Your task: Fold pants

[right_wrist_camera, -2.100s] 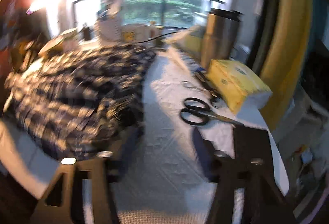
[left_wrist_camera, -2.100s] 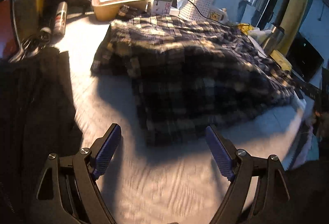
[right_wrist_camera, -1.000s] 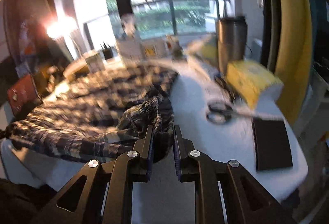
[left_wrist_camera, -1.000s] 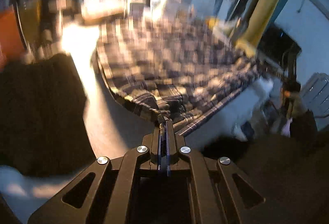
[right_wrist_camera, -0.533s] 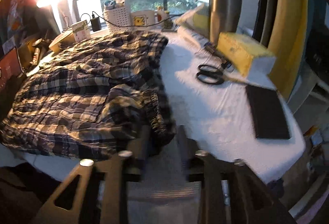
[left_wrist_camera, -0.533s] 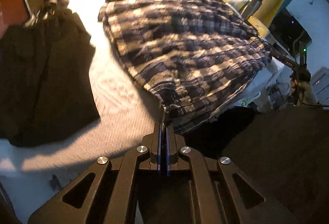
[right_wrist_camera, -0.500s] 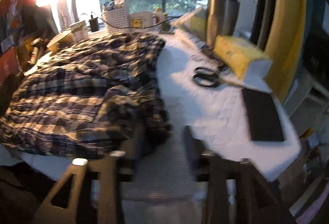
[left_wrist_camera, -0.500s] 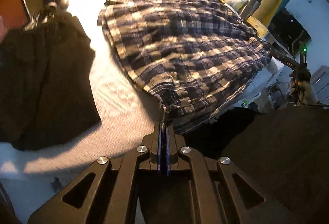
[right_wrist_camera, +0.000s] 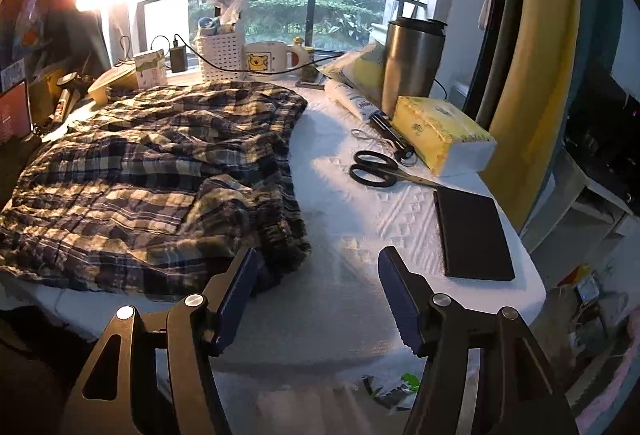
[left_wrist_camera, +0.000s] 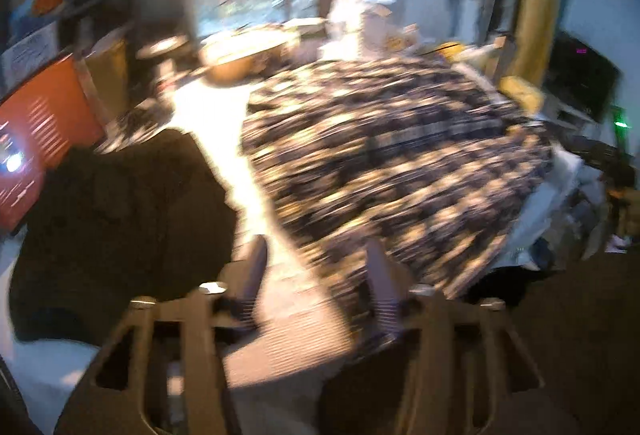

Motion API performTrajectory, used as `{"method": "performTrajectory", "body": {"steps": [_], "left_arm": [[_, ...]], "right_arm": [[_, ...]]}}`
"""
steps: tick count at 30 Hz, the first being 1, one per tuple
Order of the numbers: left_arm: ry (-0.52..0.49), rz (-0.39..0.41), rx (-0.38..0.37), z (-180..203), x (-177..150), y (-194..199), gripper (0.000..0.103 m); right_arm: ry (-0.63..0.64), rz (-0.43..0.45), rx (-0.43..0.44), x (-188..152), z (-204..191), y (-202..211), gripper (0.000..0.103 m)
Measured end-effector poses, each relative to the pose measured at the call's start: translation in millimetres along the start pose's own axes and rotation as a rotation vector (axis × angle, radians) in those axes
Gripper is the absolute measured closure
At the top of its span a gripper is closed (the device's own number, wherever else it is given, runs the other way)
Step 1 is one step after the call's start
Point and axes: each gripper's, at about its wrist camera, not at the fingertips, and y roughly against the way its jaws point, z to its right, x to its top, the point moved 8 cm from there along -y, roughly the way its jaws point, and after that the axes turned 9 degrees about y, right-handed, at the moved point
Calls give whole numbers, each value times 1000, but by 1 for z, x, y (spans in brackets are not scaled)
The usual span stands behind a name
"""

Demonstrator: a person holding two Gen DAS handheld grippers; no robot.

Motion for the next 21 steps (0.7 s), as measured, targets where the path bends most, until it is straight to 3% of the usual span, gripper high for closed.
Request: {"method": "performTrajectory", "body": {"steps": [2, 9, 13, 21], "left_arm": [[-35, -9, -63, 25, -4, -9, 37], [-176, -66, -207, 102, -28, -42, 35], [-219, -156, -165, 99, -54, -48, 35], [-225, -161, 36, 60, -69, -56, 35]], "right_arm": [[7, 11, 7, 3, -5, 2, 38], [20, 31, 37, 10, -18, 6, 38], [28, 42, 47, 11, -24, 8, 38], [25, 37, 82, 11, -37, -2, 38]]}}
